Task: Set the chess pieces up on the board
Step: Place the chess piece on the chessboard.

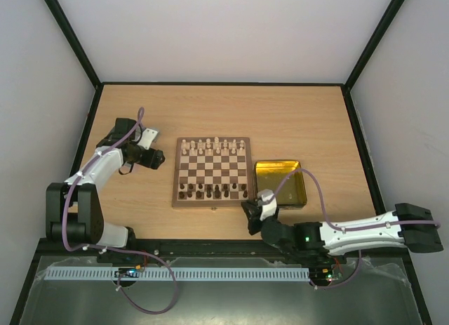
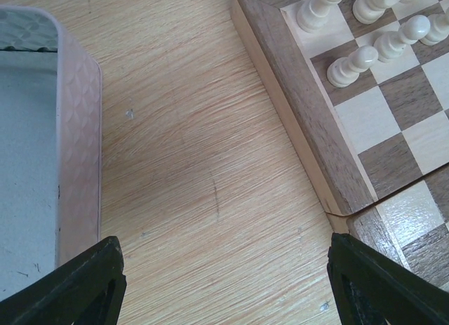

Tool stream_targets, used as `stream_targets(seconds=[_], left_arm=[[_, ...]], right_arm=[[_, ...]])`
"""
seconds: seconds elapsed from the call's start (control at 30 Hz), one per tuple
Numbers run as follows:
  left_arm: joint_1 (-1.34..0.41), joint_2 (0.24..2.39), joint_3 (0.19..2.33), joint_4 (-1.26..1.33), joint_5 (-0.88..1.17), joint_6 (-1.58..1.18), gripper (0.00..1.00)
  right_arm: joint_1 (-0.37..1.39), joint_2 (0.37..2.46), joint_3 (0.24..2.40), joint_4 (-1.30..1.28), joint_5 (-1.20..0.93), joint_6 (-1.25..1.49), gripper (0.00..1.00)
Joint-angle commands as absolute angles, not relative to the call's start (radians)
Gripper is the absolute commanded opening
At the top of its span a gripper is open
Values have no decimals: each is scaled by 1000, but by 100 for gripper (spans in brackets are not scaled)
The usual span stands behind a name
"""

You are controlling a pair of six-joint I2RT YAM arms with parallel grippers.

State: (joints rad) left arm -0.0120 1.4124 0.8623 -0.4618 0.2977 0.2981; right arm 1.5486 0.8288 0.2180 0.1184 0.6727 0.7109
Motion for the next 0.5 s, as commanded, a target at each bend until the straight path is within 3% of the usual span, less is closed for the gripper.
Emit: stream_targets(seconds=[0.0, 0.47], left_arm=[[-15, 1424, 853, -460, 288, 289, 79], [-28, 1435, 856, -456, 269, 286, 79]], right_arm=[[1569, 721, 41, 517, 693, 612, 2], [1569, 1096, 1, 956, 597, 522, 2]])
